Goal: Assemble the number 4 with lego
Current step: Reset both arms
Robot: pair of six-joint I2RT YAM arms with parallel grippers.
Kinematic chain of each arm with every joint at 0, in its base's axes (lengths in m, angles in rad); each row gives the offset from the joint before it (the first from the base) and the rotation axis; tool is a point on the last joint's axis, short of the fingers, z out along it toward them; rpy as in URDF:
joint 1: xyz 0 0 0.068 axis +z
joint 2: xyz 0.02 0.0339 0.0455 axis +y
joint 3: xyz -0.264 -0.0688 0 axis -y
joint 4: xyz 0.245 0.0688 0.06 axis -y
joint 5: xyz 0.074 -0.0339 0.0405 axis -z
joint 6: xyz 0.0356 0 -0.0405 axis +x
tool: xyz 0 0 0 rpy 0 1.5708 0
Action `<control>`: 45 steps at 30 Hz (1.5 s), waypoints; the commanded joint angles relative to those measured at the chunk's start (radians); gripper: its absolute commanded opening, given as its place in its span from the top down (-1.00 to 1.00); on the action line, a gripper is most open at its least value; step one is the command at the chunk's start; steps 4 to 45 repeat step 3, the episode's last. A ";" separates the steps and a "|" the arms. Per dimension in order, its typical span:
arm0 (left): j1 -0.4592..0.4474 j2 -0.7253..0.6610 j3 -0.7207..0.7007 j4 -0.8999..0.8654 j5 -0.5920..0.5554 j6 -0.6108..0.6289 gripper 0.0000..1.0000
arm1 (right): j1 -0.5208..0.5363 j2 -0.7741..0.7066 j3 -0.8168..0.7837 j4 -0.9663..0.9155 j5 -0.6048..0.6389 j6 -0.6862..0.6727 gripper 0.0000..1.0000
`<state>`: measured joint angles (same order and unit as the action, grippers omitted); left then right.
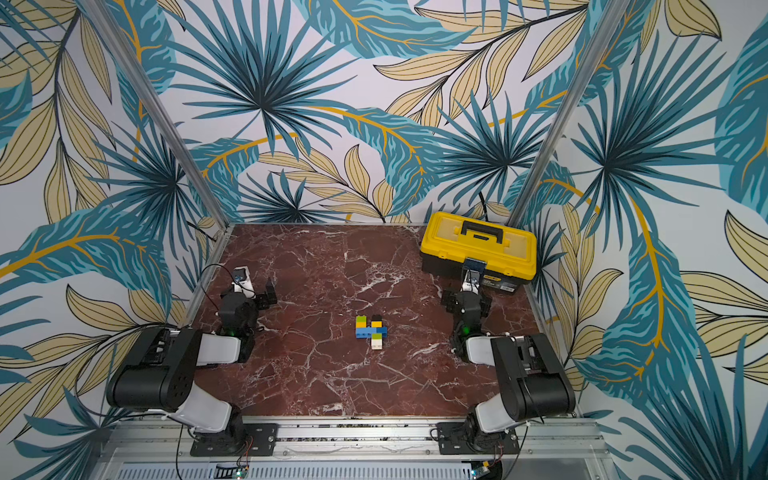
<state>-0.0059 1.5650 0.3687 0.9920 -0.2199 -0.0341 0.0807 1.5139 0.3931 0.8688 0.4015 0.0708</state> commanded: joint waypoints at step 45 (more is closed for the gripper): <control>-0.004 0.006 -0.014 0.027 0.005 0.005 -1.00 | -0.005 -0.004 -0.004 0.031 -0.012 -0.010 -0.98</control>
